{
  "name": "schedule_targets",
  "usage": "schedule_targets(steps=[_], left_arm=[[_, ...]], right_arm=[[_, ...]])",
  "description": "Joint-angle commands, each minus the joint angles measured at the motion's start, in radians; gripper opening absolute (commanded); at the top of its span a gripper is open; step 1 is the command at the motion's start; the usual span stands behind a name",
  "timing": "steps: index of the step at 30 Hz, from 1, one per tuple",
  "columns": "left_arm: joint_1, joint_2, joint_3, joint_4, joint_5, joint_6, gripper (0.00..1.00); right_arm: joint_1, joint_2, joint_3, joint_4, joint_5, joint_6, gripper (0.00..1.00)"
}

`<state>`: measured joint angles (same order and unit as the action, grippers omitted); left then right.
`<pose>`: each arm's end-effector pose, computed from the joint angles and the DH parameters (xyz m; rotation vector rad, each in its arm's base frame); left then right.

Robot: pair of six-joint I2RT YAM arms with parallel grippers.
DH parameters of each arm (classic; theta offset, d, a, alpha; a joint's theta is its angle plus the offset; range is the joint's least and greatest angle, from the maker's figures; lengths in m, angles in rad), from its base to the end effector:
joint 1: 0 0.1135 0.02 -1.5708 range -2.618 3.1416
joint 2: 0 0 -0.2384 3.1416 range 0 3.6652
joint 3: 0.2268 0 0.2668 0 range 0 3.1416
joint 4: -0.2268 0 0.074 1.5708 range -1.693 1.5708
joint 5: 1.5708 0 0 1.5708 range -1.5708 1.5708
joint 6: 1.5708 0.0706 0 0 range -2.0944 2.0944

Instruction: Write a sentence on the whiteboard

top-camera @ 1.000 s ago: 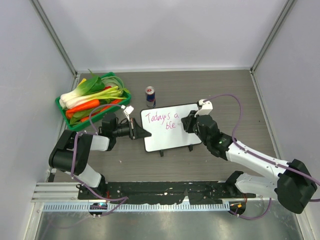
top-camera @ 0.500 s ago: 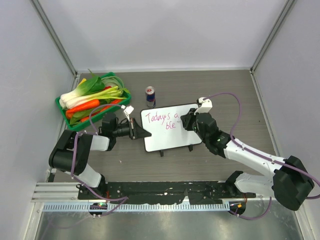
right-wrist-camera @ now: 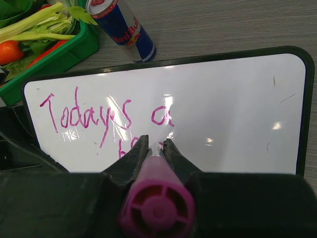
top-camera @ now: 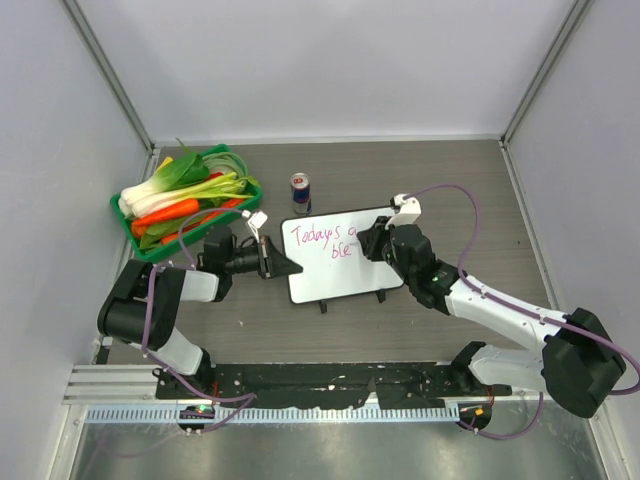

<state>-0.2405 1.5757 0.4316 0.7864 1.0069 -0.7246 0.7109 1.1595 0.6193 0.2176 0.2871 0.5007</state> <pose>0.2655 -0.1266 0.1009 0.2562 2.0729 -1.5801 0.2501 0.1890 0.2048 -0.0026 1.9182 0.5556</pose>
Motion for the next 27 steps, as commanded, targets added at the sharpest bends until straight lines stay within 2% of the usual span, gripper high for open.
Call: schedule_targets(steps=[1, 27], left_arm=[[-0.003, 0.023, 0.009, -0.065, -0.065, 0.030, 0.00], [-0.003, 0.023, 0.009, -0.067, -0.065, 0.031, 0.00]], right_arm=[[-0.004, 0.014, 0.014, -0.001, -0.014, 0.002, 0.01], [-0.004, -0.067, -0.058, -0.078, -0.011, -0.022, 0.01]])
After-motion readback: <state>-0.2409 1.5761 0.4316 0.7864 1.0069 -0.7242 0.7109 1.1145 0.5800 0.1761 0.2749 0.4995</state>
